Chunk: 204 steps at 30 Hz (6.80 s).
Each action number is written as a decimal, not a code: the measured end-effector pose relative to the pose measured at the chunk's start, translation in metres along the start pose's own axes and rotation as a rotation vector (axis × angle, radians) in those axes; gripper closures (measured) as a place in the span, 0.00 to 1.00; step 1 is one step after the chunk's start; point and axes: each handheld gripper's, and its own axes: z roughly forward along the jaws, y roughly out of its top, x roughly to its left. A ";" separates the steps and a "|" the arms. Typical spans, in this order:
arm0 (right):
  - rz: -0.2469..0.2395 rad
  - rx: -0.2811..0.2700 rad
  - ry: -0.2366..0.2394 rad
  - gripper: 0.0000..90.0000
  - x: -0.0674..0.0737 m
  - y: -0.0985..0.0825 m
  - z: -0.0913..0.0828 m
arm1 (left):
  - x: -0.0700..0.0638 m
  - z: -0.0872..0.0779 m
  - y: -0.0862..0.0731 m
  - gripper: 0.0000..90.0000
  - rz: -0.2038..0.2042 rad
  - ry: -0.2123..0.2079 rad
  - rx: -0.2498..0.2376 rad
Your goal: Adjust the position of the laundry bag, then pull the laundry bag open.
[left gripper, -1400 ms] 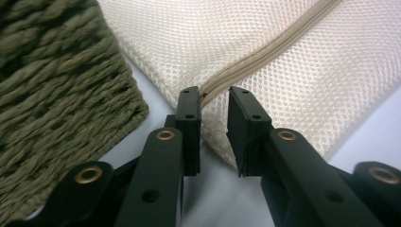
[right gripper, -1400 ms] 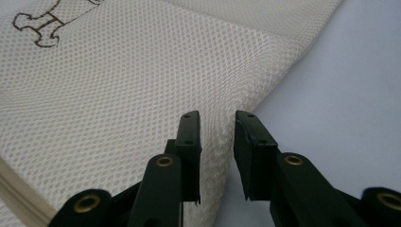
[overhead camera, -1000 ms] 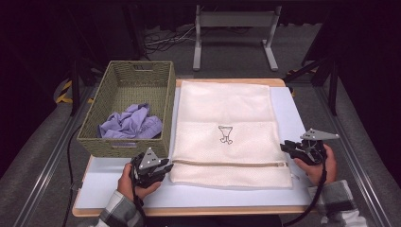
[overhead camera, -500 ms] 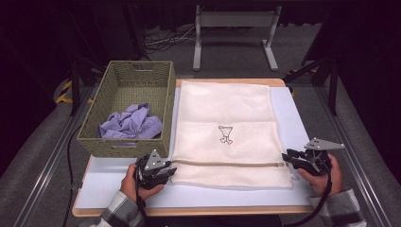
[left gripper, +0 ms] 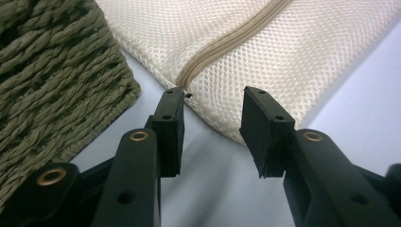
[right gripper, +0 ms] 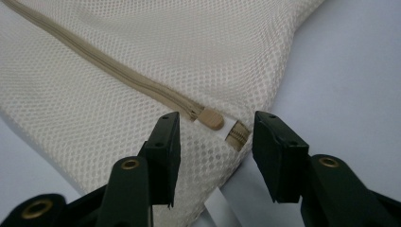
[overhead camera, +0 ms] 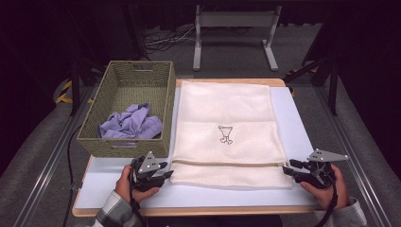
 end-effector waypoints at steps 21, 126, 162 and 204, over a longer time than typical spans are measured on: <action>-0.051 0.022 -0.080 0.72 0.013 -0.006 0.012 | 0.007 -0.028 -0.025 0.57 -0.031 0.024 -0.013; -0.082 -0.117 0.039 0.95 0.015 0.016 -0.002 | -0.020 -0.010 0.014 0.65 0.072 -0.101 -0.068; -0.218 -0.136 0.065 0.95 0.043 0.052 0.000 | -0.078 0.076 0.129 0.71 0.282 -0.245 -0.130; -0.306 -0.113 0.061 0.95 0.060 0.053 0.003 | -0.123 0.132 0.186 0.86 0.358 -0.248 -0.188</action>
